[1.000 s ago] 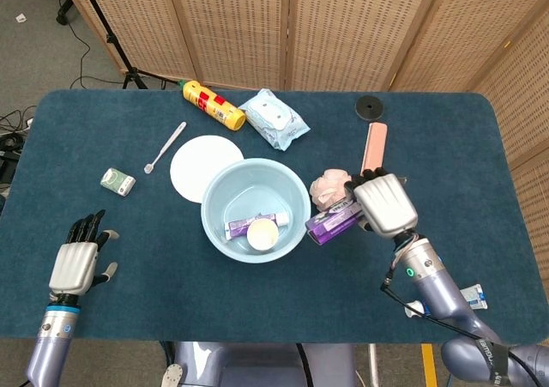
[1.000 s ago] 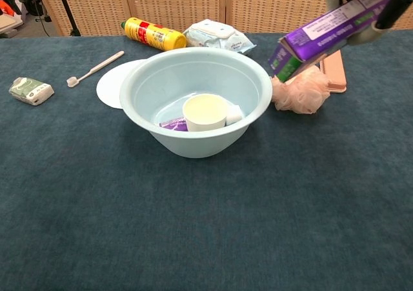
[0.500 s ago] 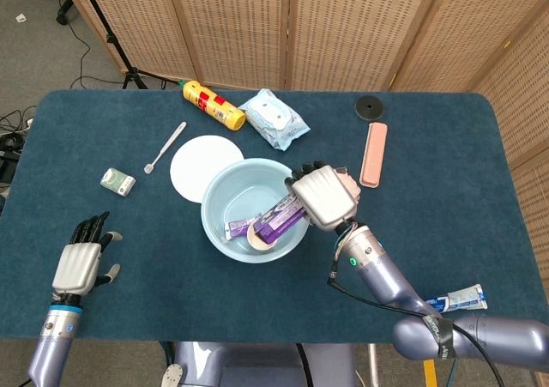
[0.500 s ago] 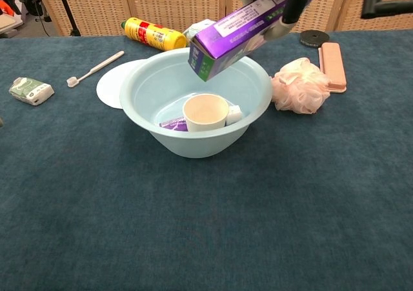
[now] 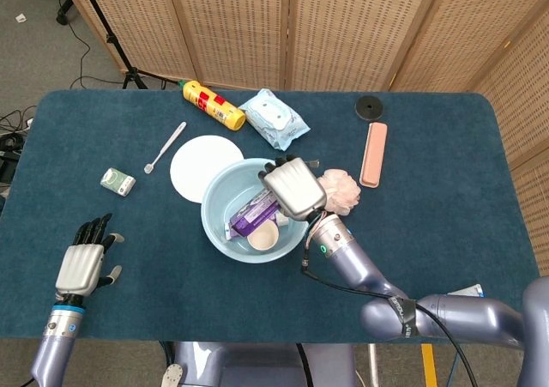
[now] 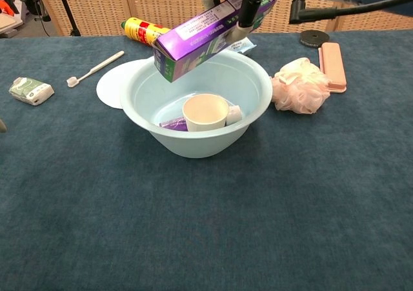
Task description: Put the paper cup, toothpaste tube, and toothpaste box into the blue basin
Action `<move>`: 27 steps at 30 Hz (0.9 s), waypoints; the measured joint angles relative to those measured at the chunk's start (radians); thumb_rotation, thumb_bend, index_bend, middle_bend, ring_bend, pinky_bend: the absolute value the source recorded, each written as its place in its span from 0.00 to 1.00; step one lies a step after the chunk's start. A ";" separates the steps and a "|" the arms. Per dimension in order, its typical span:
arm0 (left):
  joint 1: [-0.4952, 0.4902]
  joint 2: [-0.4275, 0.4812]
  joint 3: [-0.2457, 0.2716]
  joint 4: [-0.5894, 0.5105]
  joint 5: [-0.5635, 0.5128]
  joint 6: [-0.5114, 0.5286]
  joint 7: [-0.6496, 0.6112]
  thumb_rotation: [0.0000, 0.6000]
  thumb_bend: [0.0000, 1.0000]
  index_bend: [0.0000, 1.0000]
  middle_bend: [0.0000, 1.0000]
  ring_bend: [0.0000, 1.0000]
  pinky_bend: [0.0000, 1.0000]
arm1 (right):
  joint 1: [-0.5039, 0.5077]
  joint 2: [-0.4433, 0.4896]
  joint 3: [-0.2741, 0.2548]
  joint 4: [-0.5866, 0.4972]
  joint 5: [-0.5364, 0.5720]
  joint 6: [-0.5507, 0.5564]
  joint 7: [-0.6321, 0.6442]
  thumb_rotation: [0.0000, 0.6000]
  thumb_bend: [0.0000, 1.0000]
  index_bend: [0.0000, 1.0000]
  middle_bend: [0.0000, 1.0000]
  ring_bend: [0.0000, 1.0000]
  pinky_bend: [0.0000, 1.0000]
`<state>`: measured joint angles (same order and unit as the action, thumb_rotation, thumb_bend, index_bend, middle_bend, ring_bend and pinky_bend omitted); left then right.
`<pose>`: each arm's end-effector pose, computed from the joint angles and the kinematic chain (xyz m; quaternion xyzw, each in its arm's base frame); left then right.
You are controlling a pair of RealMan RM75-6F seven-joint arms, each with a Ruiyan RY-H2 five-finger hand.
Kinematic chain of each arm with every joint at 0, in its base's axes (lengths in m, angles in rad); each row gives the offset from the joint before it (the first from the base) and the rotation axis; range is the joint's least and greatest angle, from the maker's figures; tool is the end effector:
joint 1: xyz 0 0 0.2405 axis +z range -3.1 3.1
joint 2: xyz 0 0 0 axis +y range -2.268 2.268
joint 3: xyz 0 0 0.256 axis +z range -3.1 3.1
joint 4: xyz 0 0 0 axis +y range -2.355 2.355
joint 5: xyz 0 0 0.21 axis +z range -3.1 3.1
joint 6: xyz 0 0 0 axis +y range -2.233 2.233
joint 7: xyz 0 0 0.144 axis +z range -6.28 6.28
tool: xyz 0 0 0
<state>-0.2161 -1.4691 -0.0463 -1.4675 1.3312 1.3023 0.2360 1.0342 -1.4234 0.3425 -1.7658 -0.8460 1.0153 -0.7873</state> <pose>-0.2977 0.2148 0.0367 -0.6292 -0.4348 -0.3310 0.5528 -0.0007 -0.3645 0.0361 0.7760 -0.2258 0.4072 0.4255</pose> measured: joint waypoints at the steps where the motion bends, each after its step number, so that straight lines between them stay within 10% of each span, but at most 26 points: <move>1: 0.000 0.000 0.000 0.001 -0.001 0.000 0.000 1.00 0.26 0.36 0.06 0.03 0.08 | 0.002 -0.004 -0.005 0.003 -0.003 0.004 0.003 1.00 0.22 0.58 0.30 0.30 0.37; 9: -0.001 -0.003 0.000 0.005 -0.001 -0.003 0.000 1.00 0.26 0.36 0.06 0.02 0.08 | 0.010 -0.011 -0.033 0.009 -0.016 0.014 0.031 1.00 0.21 0.33 0.05 0.01 0.13; 27: 0.002 -0.004 0.001 0.007 0.003 0.001 0.000 1.00 0.26 0.36 0.06 0.02 0.08 | -0.029 0.064 -0.088 -0.062 -0.035 0.075 0.047 1.00 0.20 0.30 0.01 0.00 0.09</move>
<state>-0.2138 -1.4735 -0.0456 -1.4608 1.3338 1.3032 0.2356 1.0054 -1.3594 0.2542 -1.8279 -0.8805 1.0907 -0.7407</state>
